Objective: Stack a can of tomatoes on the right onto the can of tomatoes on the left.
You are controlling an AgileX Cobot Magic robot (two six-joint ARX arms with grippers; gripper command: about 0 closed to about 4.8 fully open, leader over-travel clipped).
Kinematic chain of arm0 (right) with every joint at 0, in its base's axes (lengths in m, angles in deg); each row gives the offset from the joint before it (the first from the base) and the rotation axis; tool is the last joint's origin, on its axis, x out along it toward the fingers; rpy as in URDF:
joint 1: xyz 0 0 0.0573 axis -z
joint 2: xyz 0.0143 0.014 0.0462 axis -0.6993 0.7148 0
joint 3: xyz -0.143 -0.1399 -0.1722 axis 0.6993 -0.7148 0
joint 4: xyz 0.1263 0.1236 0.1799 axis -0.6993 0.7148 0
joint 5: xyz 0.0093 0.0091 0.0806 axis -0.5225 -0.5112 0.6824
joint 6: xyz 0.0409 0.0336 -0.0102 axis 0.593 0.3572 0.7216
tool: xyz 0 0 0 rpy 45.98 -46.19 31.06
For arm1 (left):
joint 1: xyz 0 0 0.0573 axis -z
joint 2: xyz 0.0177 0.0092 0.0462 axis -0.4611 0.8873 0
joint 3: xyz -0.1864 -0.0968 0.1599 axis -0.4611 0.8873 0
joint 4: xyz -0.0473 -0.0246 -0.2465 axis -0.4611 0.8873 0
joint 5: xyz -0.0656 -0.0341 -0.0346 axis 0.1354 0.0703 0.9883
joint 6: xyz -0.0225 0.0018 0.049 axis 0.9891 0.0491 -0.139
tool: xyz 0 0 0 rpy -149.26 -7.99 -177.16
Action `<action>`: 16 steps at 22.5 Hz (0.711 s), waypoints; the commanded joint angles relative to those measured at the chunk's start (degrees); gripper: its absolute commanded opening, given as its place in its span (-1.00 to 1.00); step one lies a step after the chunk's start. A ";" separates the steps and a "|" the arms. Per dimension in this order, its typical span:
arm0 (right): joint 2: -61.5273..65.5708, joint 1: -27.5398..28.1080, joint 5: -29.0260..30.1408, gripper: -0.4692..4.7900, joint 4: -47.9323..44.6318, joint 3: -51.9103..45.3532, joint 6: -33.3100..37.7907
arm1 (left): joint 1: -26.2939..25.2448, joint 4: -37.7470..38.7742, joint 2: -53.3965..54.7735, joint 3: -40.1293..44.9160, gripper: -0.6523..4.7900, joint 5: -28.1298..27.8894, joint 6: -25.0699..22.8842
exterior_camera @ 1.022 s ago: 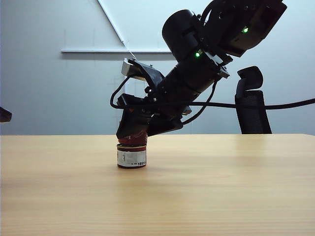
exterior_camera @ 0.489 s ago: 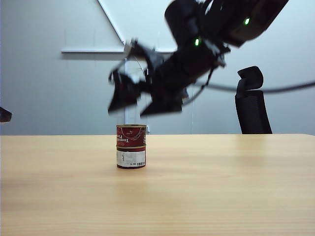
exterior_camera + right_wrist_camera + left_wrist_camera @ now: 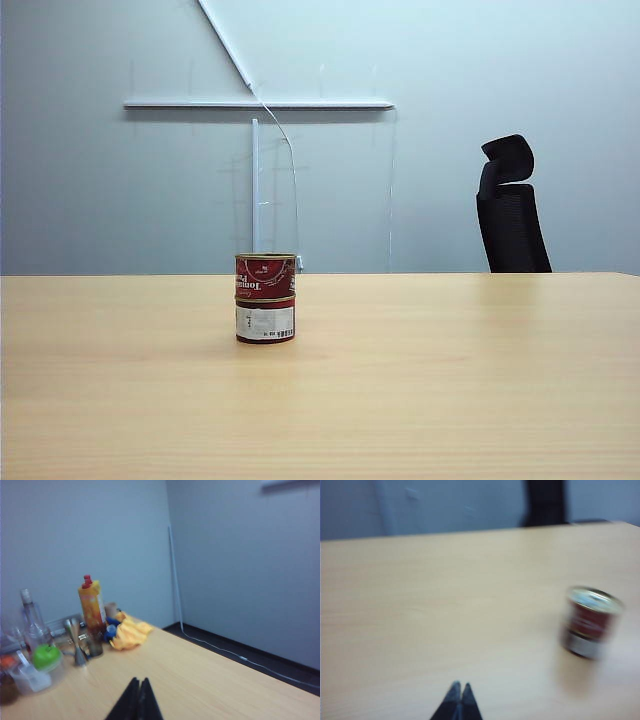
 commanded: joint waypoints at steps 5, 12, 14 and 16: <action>-15.93 5.35 -7.96 -0.84 14.71 -3.23 0.48 | -1.44 -1.46 -2.89 -0.13 -0.77 -3.69 -0.24; -29.16 10.54 -15.15 -0.84 15.43 -14.32 0.48 | -5.53 -1.44 -2.89 -0.13 -0.77 -3.74 -0.24; -32.00 11.65 -16.63 -0.84 16.57 -17.07 0.48 | -5.49 -1.42 -2.89 -0.13 -0.77 -3.74 -0.24; -33.31 11.78 -16.98 -0.84 17.97 -18.03 0.48 | -5.49 -1.40 -2.86 -0.15 -0.77 -3.65 -0.24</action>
